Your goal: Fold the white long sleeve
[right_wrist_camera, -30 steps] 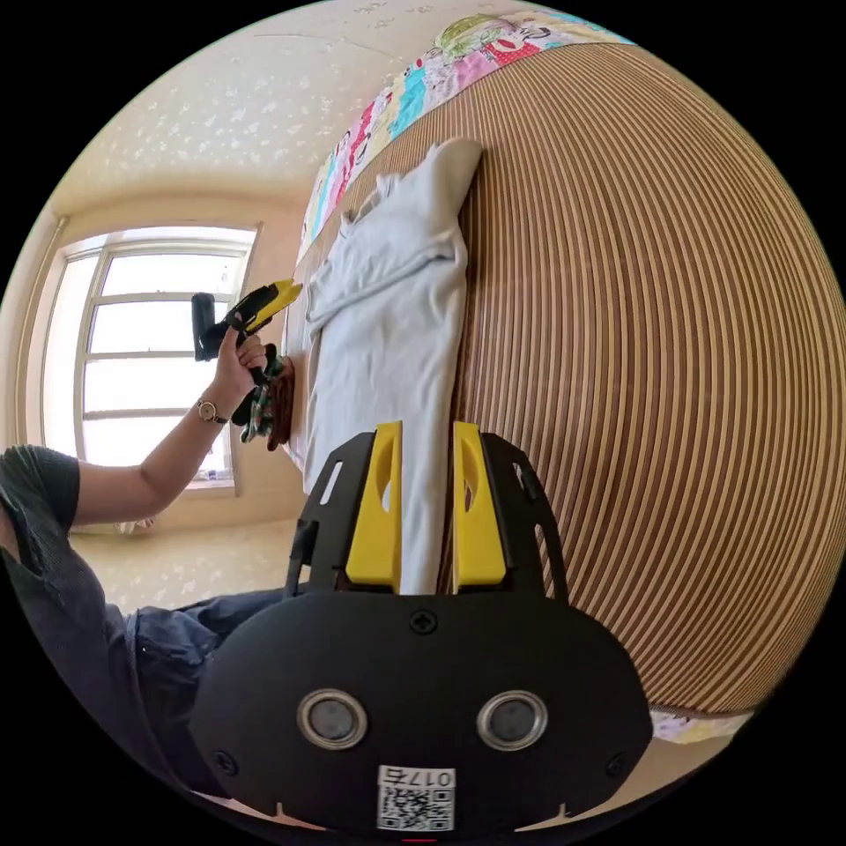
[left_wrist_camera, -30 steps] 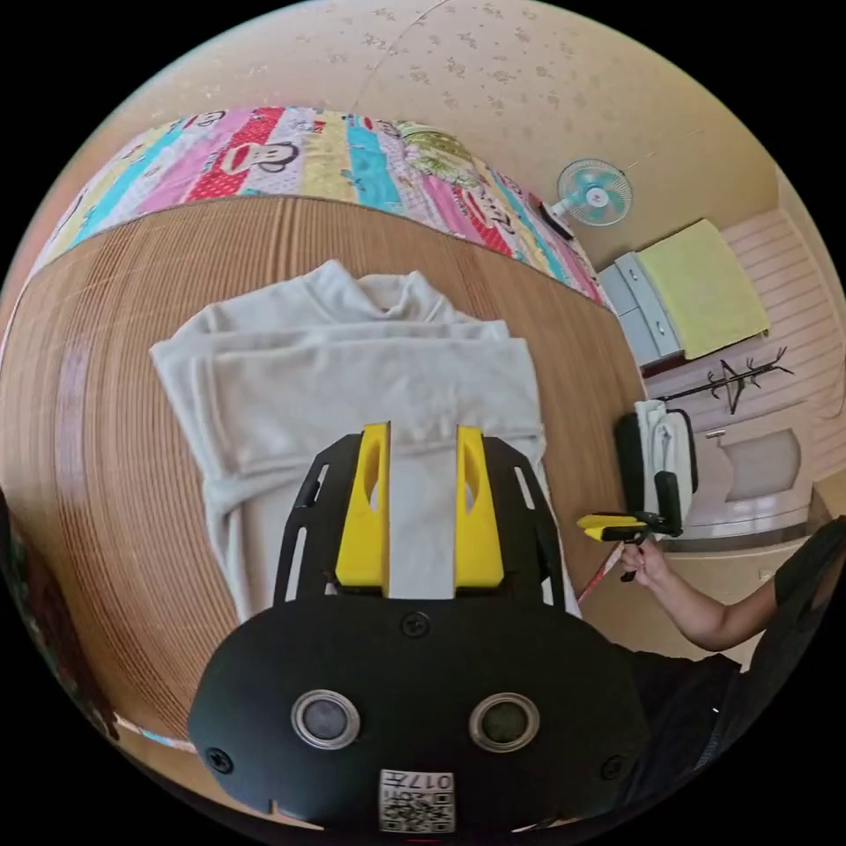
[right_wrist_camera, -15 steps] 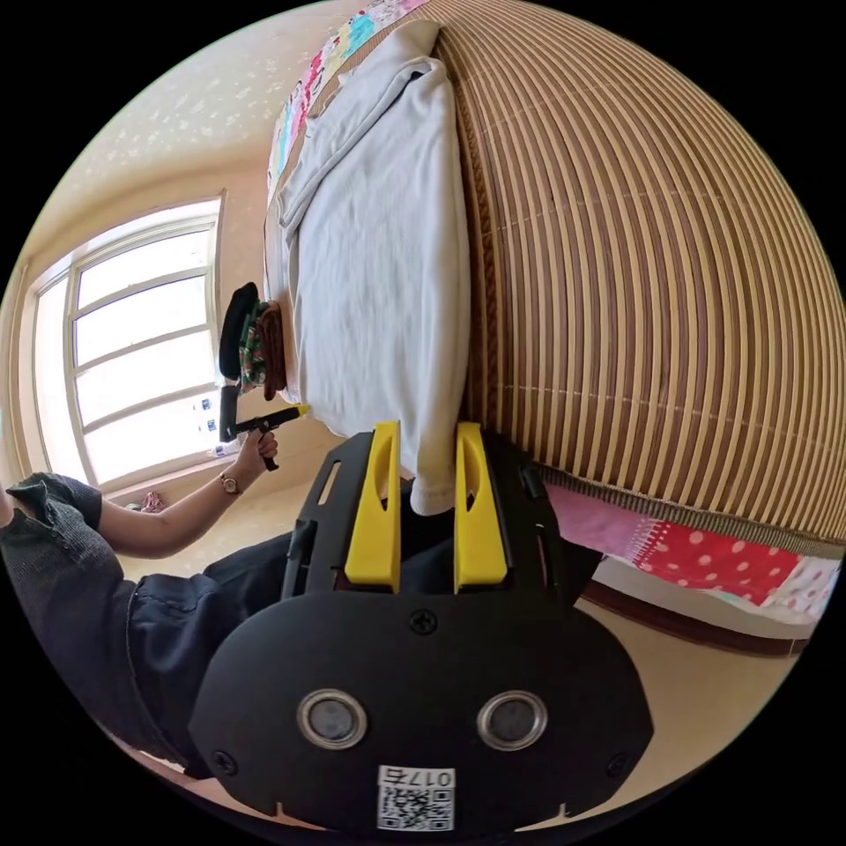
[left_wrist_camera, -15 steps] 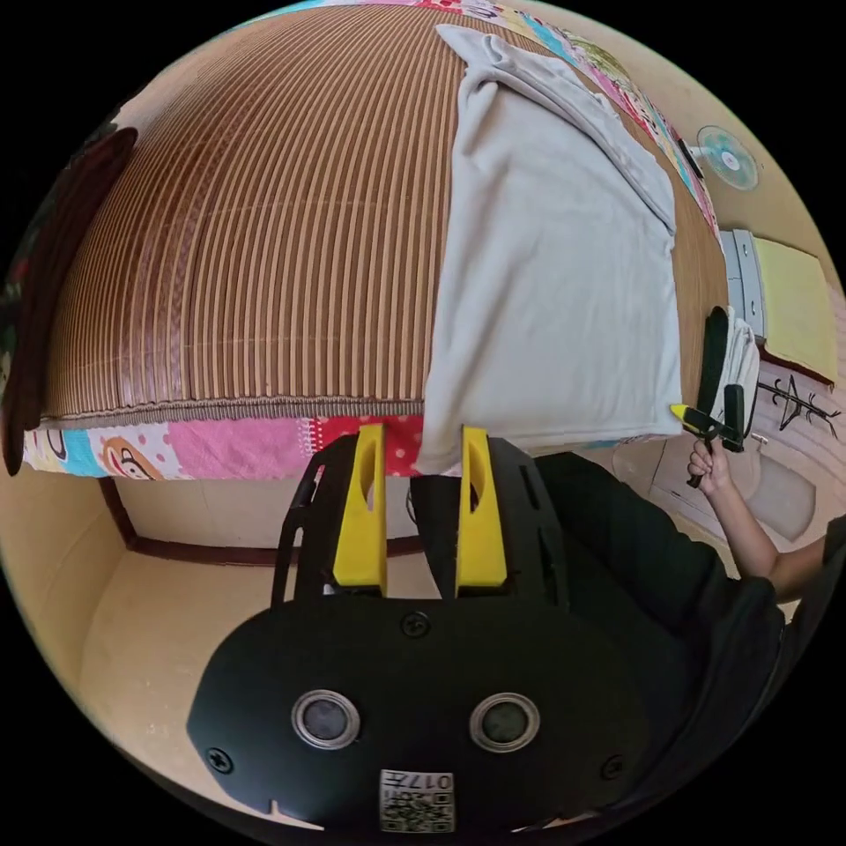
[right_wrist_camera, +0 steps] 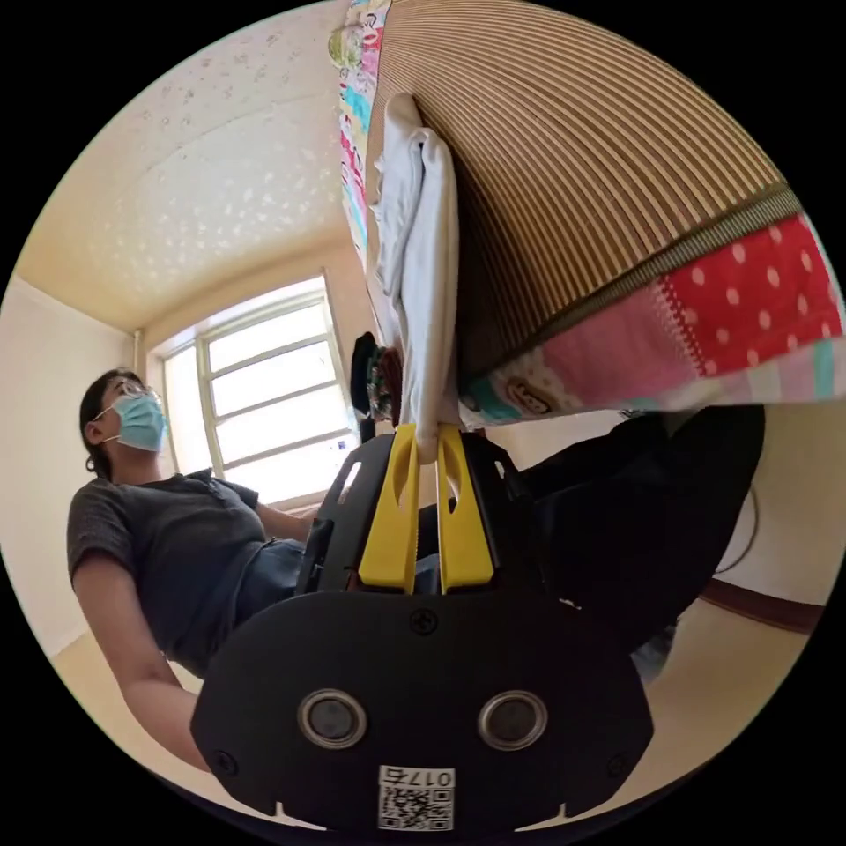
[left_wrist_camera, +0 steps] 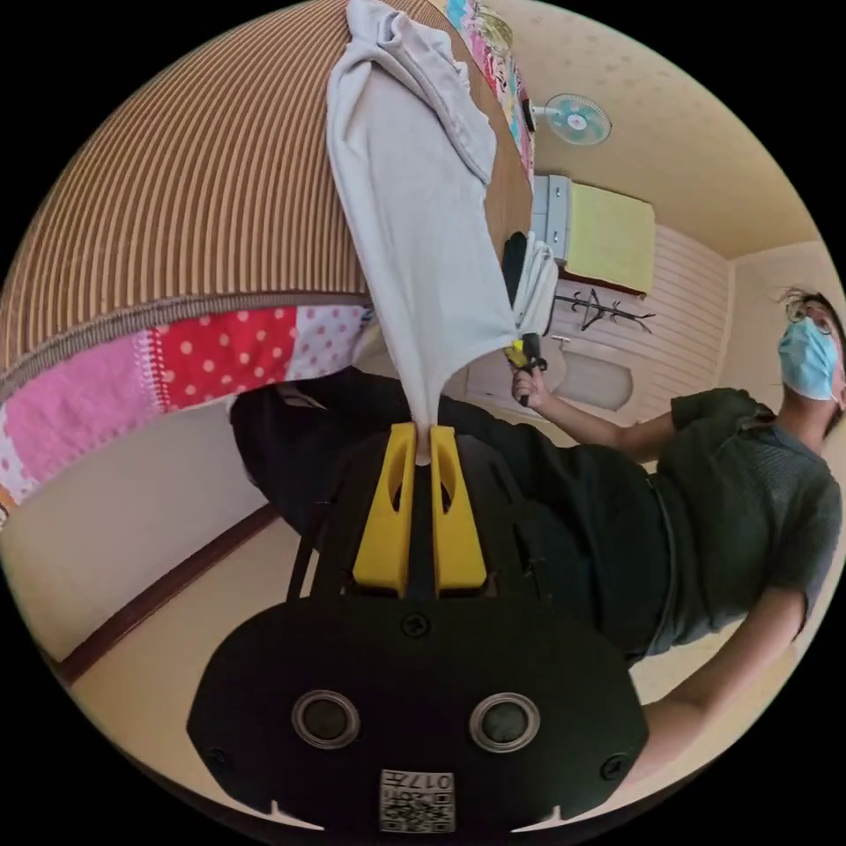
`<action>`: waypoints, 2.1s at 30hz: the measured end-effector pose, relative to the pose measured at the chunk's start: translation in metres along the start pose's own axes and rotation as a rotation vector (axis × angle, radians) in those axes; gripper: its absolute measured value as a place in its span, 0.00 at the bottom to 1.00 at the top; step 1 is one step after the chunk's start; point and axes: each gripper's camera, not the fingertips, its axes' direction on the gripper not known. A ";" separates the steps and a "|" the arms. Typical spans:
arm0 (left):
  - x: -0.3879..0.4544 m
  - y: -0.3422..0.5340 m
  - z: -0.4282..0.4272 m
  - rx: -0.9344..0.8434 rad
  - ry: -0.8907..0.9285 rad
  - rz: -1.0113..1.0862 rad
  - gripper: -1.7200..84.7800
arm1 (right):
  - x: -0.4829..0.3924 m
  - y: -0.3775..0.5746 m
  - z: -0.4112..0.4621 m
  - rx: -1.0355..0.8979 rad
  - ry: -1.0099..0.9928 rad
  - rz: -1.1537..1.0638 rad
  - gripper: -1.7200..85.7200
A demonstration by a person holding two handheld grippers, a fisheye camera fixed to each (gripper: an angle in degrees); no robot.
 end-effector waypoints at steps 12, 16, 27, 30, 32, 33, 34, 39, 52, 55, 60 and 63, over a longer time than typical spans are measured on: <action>-0.002 -0.082 -0.089 0.794 0.445 0.102 0.06 | -0.035 -0.131 0.021 0.557 -0.323 -0.171 0.04; -0.022 -0.166 -0.112 0.910 0.427 -0.010 0.06 | -0.030 -0.217 0.046 0.586 -0.313 -0.103 0.05; -0.002 -0.164 -0.132 0.967 -0.036 -0.055 0.18 | -0.071 -0.283 0.076 0.463 -0.025 -0.183 0.14; 0.010 -0.143 -0.096 0.789 -0.258 -0.101 0.22 | -0.103 -0.264 0.121 0.242 0.329 -0.225 0.15; 0.002 -0.136 -0.054 0.626 -0.306 -0.097 0.24 | -0.114 -0.252 0.156 0.123 0.435 -0.243 0.16; 0.002 -0.133 -0.046 0.608 -0.305 -0.078 0.23 | -0.120 -0.244 0.180 0.054 0.455 -0.262 0.16; 0.001 -0.130 -0.032 0.579 -0.305 -0.067 0.22 | -0.122 -0.241 0.192 0.021 0.461 -0.272 0.17; 0.019 -0.150 0.000 0.429 -0.327 -0.091 0.13 | -0.145 -0.235 0.299 -0.239 0.490 -0.302 0.20; 0.262 -0.170 0.130 0.561 -0.950 0.179 0.12 | -0.232 -0.255 0.462 -0.898 1.310 -0.739 0.13; 0.285 -0.157 0.128 0.689 -0.648 0.357 0.14 | -0.248 -0.277 0.323 -0.703 0.899 -0.705 0.12; 0.258 -0.190 0.143 0.597 -0.472 0.271 0.21 | -0.162 -0.294 0.051 -0.354 0.426 -0.580 0.14; 0.223 -0.221 0.158 0.521 -0.462 0.183 0.23 | -0.093 -0.300 -0.026 -0.278 0.503 -0.379 0.21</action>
